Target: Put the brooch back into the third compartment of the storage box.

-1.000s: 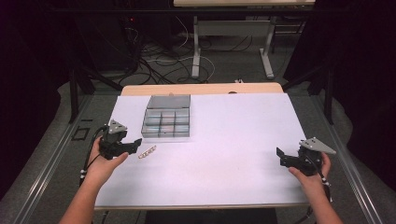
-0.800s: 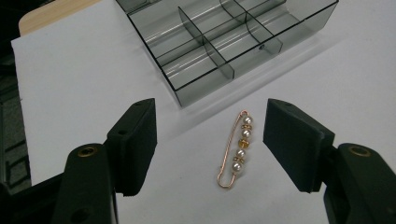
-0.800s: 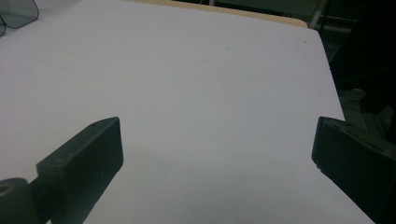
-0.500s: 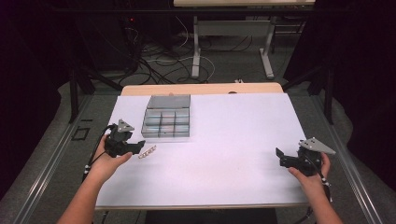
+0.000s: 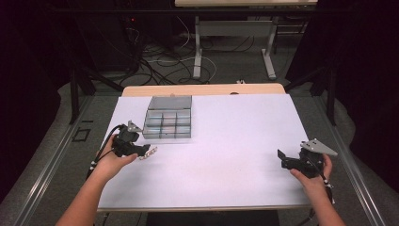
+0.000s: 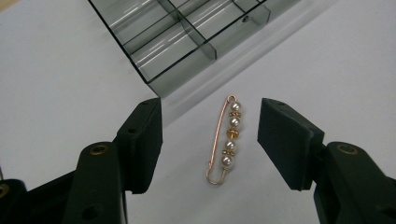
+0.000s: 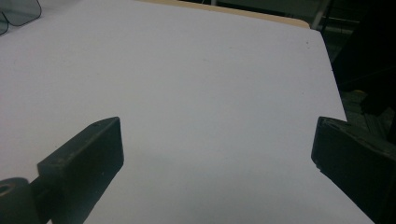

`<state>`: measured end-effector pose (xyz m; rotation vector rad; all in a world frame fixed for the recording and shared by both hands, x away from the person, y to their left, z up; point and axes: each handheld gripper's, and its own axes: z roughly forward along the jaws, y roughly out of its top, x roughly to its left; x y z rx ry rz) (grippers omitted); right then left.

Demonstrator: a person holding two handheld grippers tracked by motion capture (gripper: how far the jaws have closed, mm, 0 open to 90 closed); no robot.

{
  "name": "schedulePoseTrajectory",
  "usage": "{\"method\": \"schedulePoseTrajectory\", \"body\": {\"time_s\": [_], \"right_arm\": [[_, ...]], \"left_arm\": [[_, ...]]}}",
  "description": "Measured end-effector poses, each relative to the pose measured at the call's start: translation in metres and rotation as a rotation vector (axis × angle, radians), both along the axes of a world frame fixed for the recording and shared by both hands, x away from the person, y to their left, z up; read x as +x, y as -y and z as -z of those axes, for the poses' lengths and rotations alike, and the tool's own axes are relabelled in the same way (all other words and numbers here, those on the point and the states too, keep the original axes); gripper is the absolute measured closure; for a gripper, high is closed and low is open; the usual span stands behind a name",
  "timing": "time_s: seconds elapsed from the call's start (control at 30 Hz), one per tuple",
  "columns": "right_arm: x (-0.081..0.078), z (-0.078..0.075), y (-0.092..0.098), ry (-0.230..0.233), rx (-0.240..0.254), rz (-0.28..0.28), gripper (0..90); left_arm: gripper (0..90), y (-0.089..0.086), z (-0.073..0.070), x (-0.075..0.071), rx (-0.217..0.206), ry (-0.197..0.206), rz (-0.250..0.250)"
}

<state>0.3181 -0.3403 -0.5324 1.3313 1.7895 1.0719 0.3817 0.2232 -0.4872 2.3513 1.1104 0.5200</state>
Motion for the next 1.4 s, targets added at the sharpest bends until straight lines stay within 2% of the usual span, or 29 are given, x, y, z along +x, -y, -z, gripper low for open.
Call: {"method": "schedulePoseTrajectory", "body": {"time_s": [0.13, 0.17, 0.2, 0.23, 0.37, 0.53, 0.73, 0.87, 0.9, 0.93, 1.23, 1.4], "right_arm": [[0.000, 0.000, 0.000, -0.001, 0.000, 0.003, 2.1], [0.001, 0.002, -0.001, 0.019, 0.005, 0.010, 2.1], [0.001, 0.002, 0.000, 0.018, 0.004, 0.009, 2.1], [0.001, 0.002, 0.000, 0.017, 0.004, 0.010, 2.1], [0.000, 0.000, 0.000, -0.015, -0.002, 0.005, 2.1], [0.001, 0.002, 0.000, -0.009, 0.004, 0.003, 2.2], [0.000, 0.001, 0.002, -0.023, -0.001, 0.003, 2.1], [0.001, 0.002, 0.002, -0.011, 0.007, 0.002, 2.2], [0.001, 0.002, 0.002, -0.024, -0.001, 0.008, 2.1], [0.002, 0.002, 0.002, -0.012, 0.007, 0.002, 2.2], [0.002, 0.003, 0.002, -0.017, 0.012, 0.003, 2.2], [0.002, 0.003, 0.002, -0.016, 0.012, 0.002, 2.1]], "left_arm": [[41.0, 0.002, 0.003, 0.002, 0.010, -0.031, 0.017], [41.9, 0.002, 0.003, 0.003, 0.017, -0.039, 0.015], [42.5, 0.003, 0.004, 0.004, 0.022, -0.045, 0.013], [43.2, 0.003, 0.005, 0.006, 0.029, -0.073, 0.015], [49.0, 0.004, 0.006, 0.008, 0.029, -0.098, 0.016], [55.1, 0.007, 0.007, 0.011, 0.044, -0.129, 0.009], [60.9, 0.008, 0.010, 0.016, 0.035, -0.155, 0.014], [63.8, 0.009, 0.014, 0.018, 0.030, -0.174, 0.015], [64.4, 0.010, 0.014, 0.019, 0.032, -0.180, 0.009], [65.2, 0.010, 0.015, 0.020, 0.034, -0.185, 0.008], [70.9, 0.011, 0.021, 0.024, 0.022, -0.237, 0.003], [73.0, 0.012, 0.022, 0.025, 0.032, -0.244, 0.003]]}}
